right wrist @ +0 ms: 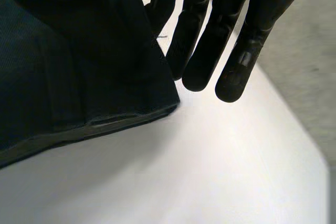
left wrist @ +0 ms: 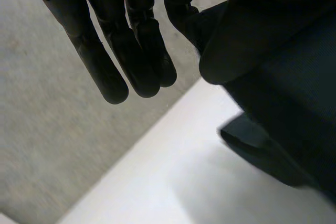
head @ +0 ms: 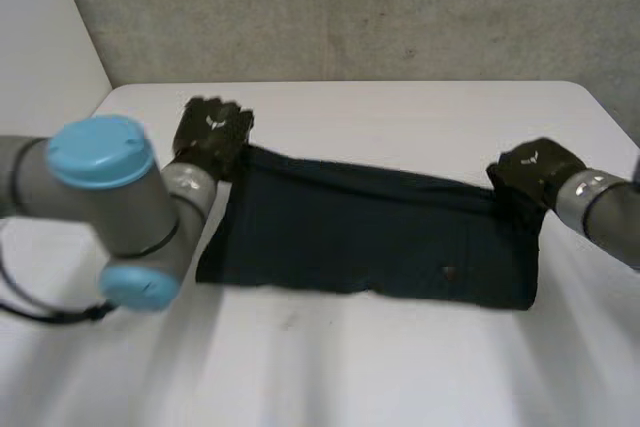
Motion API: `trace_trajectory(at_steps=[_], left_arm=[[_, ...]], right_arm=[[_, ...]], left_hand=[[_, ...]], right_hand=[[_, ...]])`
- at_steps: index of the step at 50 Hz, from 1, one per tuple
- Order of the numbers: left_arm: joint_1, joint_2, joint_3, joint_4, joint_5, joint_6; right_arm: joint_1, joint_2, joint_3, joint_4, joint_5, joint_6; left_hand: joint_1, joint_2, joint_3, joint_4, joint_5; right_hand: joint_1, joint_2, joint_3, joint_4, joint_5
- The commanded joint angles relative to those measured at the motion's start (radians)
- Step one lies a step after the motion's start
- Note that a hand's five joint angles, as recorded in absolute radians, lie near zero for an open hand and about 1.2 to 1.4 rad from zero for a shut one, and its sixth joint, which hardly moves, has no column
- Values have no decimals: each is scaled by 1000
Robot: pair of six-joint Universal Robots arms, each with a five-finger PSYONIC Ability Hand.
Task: Fold the shorts.
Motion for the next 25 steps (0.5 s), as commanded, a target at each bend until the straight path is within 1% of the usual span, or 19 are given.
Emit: trace_trajectory(at_steps=[1, 3, 6, 7, 8, 9, 10, 11, 12, 14, 15, 17, 21, 22, 23, 25], left_arm=[[-12, -287, 344, 17, 0, 67], [-13, -333, 395, 19, 4, 68], [-13, -407, 468, 42, 14, 68], [-15, -436, 488, 77, 15, 65], [-17, -444, 493, 95, 17, 65], [-20, -453, 494, 123, 20, 65], [-23, -456, 491, 146, 23, 67], [-30, -459, 485, 183, 38, 70], [-39, -460, 475, 209, 47, 68], [-56, -450, 437, 262, 60, 70], [-62, -441, 424, 278, 61, 68], [-69, -411, 392, 315, 57, 68], [-66, -262, 249, 349, 54, 65], [-66, -231, 220, 349, 54, 65], [-64, -173, 162, 349, 52, 61], [-64, -133, 120, 346, 52, 59]], right_arm=[[40, 140, -116, -230, 42, -7], [42, 196, -154, -313, 52, -13], [45, 253, -199, -349, 53, -11], [47, 290, -229, -350, 56, -14], [48, 307, -245, -349, 62, -13], [53, 322, -258, -350, 70, -11], [59, 341, -274, -358, 94, -10], [60, 344, -283, -358, 107, -10], [62, 342, -289, -359, 121, -7], [59, 316, -289, -373, 154, 9], [59, 301, -283, -379, 158, 16], [60, 235, -250, -385, 153, 60], [54, 86, -148, -360, 145, 159], [54, 31, -99, -328, 138, 198], [53, 5, -67, -303, 132, 216], [53, -41, -10, -240, 110, 239]], left_hand=[[268, 198, 204, 194, 216], [268, 198, 204, 194, 216], [268, 198, 204, 194, 216], [268, 198, 204, 194, 216], [248, 178, 184, 174, 196], [-89, -159, -154, -164, -141], [-465, -535, -529, -539, -517], [-954, -1024, -1018, -1028, -1006], [-913, -983, -977, -987, -965], [-954, -1024, -1018, -1028, -1006], [-954, -1024, -1018, -1028, -1006], [-954, -1024, -1018, -1028, -1006], [-954, -1024, -1018, -1028, -1006], [-954, -1024, -1018, -1028, -1006], [-954, -1024, -1018, -1028, -1006], [-954, -1024, -1018, -1028, -1006]], right_hand=[[441, 221, 216, 205, 232], [441, 221, 216, 205, 232], [441, 221, 216, 205, 232], [441, 221, 216, 205, 232], [163, -57, -62, -73, -46], [-265, -484, -490, -501, -473], [-781, -1001, -1006, -1017, -989], [-781, -1001, -1006, -1017, -989], [-781, -1001, -1006, -1017, -989], [-781, -1001, -1006, -1017, -989], [-781, -1001, -1006, -1017, -989], [-781, -1001, -1006, -1017, -989], [-781, -1001, -1006, -1017, -989], [-781, -1001, -1006, -1017, -989], [-781, -1001, -1006, -1017, -989], [-781, -1001, -1006, -1017, -989]])
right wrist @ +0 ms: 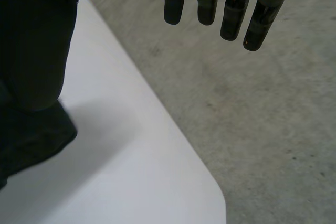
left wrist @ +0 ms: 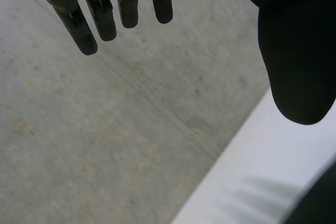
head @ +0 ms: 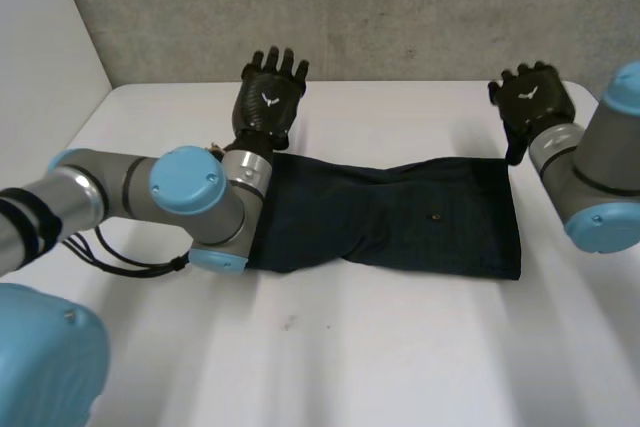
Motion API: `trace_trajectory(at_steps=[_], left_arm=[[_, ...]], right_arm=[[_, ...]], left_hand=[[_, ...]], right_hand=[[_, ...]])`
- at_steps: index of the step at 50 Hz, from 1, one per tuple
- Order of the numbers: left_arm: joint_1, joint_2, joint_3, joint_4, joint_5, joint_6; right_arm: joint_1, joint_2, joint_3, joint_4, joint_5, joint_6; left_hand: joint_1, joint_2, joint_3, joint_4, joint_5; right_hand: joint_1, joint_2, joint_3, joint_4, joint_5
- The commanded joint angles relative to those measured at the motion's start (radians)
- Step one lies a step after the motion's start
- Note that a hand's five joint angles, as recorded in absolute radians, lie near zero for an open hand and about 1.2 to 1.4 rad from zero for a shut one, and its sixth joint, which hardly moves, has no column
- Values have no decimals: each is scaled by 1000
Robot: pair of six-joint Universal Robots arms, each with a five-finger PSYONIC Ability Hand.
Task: Fold the shorts.
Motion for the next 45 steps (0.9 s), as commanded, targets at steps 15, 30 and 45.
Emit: trace_trajectory(at_steps=[15, 30, 45], left_arm=[[7, 333, -457, -397, -32, -146], [77, 167, -335, -376, -69, -126], [94, 242, -359, -370, -66, -52]], right_arm=[[-119, -307, 625, 45, -210, 207], [-143, -246, 639, -40, -224, 215], [-136, -239, 653, -47, -232, 264]], left_hand=[[30, 22, 12, 16, 3], [36, 27, 18, 22, 9], [21, 13, 3, 8, -6]], right_hand=[[166, 147, 161, 136, 126], [495, 476, 490, 465, 455], [729, 710, 724, 699, 689]])
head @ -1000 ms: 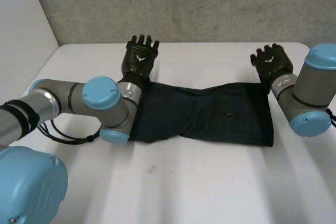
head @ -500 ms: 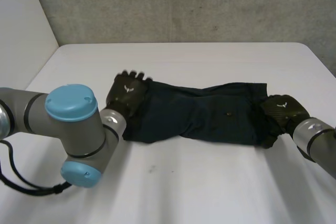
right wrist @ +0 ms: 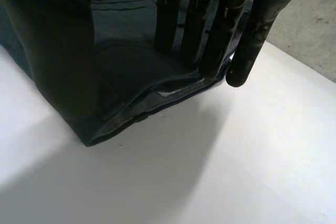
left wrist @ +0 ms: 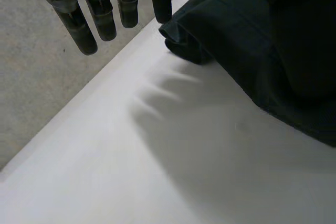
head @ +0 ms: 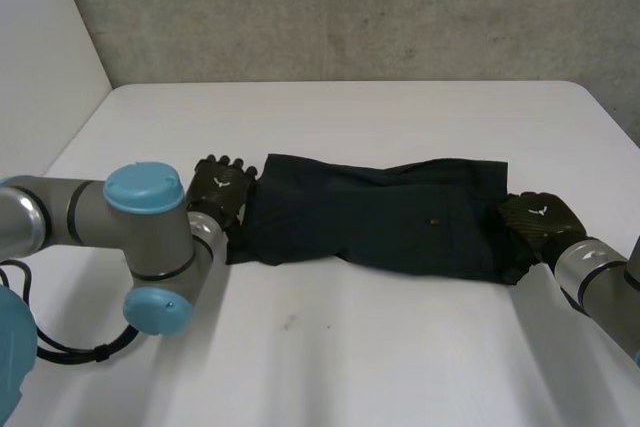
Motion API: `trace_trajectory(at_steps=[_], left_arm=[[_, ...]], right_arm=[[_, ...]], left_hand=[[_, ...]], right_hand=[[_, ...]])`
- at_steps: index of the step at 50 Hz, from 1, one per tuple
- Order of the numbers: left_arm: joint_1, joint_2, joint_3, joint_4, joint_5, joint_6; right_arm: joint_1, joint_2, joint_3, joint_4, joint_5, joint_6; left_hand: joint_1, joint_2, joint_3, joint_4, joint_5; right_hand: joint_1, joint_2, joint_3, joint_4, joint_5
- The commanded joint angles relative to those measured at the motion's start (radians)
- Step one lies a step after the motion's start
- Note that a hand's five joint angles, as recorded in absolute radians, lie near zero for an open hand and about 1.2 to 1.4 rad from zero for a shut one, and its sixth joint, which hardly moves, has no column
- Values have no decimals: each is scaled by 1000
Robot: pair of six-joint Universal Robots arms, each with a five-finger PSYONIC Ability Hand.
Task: Fold the shorts.
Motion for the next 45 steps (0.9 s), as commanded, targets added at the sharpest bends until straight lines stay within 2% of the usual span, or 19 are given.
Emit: trace_trajectory(at_steps=[1, 2, 3, 10, 15, 22, 28, 30, 33, 36, 40, 41, 45], left_arm=[[-6, 93, -27, -1, 0, 0], [-8, 113, -30, -1, -4, -1], [-9, 124, -30, -2, -5, -1], [-17, 237, -65, -15, -7, -50], [-20, 308, -97, -18, -4, -126], [-19, 379, -134, -65, 0, -193], [-16, 389, -154, -84, 1, -198], [-14, 389, -156, -84, 1, -198], [-12, 389, -156, -84, 1, -198], [-12, 388, -156, -82, -2, -198], [-12, 389, -151, -82, -5, -199], [-12, 391, -150, -82, -5, -199], [-11, 403, -150, -82, -7, -199]], right_arm=[[0, -3, 2, -1, -1, 16], [-1, -3, -1, -1, -3, 16], [-3, -3, -3, -1, -3, 16], [-15, -15, -9, 11, -32, -4], [-90, -70, -33, 65, -52, -22], [-168, -115, -138, 266, -80, -189], [-148, -113, -257, 398, -63, -340], [-116, -112, -302, 413, -63, -327], [41, -87, -448, 422, -78, -278], [138, -26, -542, 424, -101, -261], [296, 83, -705, 425, -182, -260], [354, 142, -767, 424, -228, -252], [457, 316, -903, 471, -328, -251]], left_hand=[[18, 14, 3, 8, -6], [13, 8, -3, 2, -12], [10, 5, -6, -1, -15], [-5, -10, -20, -16, -29], [-11, -16, -26, -22, -35], [-20, -25, -35, -31, -44], [-20, -25, -35, -31, -44], [-20, -25, -35, -31, -44], [-20, -25, -35, -31, -44], [-20, -25, -35, -31, -44], [-20, -25, -35, -31, -44], [-20, -25, -35, -31, -44], [-20, -25, -35, -31, -44]], right_hand=[[494, 401, 396, 400, 429], [791, 698, 694, 697, 727], [857, 764, 760, 763, 793], [858, 765, 760, 764, 793], [858, 765, 760, 764, 793], [858, 765, 760, 764, 793], [858, 765, 760, 764, 793], [858, 765, 760, 764, 793], [858, 765, 760, 764, 793], [858, 765, 760, 764, 793], [858, 765, 760, 764, 793], [858, 765, 760, 764, 793], [858, 765, 760, 764, 793]])
